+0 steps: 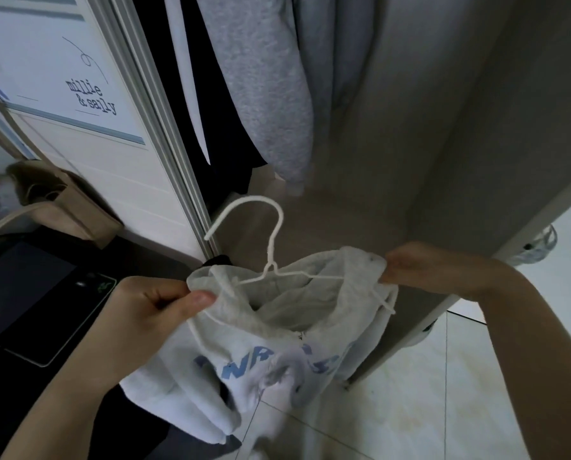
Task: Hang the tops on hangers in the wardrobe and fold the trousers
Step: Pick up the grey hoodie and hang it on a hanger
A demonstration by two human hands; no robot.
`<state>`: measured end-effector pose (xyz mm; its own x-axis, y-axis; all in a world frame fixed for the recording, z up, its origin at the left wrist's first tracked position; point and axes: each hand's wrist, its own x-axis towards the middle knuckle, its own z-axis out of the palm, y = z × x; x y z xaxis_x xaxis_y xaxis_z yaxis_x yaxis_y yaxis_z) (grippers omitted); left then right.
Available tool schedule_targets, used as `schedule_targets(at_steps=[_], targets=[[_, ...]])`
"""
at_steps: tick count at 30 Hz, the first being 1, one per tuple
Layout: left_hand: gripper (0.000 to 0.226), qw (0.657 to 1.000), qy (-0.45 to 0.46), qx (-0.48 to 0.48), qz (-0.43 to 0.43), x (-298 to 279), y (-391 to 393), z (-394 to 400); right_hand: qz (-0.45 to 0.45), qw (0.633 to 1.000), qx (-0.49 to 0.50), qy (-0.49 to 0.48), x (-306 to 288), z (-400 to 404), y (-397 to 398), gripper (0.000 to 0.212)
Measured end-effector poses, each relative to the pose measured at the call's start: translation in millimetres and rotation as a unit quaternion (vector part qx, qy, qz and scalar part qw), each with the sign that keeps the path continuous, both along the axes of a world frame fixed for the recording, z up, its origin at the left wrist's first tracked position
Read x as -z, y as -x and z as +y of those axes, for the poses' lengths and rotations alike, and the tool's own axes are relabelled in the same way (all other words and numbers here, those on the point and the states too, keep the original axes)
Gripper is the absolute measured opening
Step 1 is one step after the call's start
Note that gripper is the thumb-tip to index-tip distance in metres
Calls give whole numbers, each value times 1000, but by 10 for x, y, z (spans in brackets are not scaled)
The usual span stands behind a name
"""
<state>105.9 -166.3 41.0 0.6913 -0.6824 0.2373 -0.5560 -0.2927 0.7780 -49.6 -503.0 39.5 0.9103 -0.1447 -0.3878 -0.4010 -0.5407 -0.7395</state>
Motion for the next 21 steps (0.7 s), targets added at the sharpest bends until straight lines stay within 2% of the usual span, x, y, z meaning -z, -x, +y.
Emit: schedule_targets(at_steps=[2, 3, 5, 7, 10, 15, 18, 21], targets=[[37, 999, -19, 11, 32, -3, 36, -46, -66, 997, -18, -33, -14, 158, -67, 21], [41, 999, -30, 9, 44, 3, 39, -66, -85, 995, -41, -31, -1, 255, -117, 24], [50, 999, -30, -16, 41, 1, 14, -81, -79, 991, -101, -31, 58, 423, -175, 34], [52, 998, -18, -46, 24, -12, -47, -64, -65, 991, -112, -11, 125, 470, -151, 30], [59, 999, -13, -50, 7, -11, -127, -43, -110, 990, -56, 64, 186, 424, -92, 36], [39, 999, -23, 17, -18, -91, -212, -173, -226, 970, 67, 56, 86, 537, -92, 46], [33, 997, -35, 55, -38, -166, -213, -295, -299, 949, 84, 60, -42, 681, -163, 39], [45, 991, -52, 94, -80, -114, -172, -423, -321, 941, 90, 60, -98, 826, -217, 39]])
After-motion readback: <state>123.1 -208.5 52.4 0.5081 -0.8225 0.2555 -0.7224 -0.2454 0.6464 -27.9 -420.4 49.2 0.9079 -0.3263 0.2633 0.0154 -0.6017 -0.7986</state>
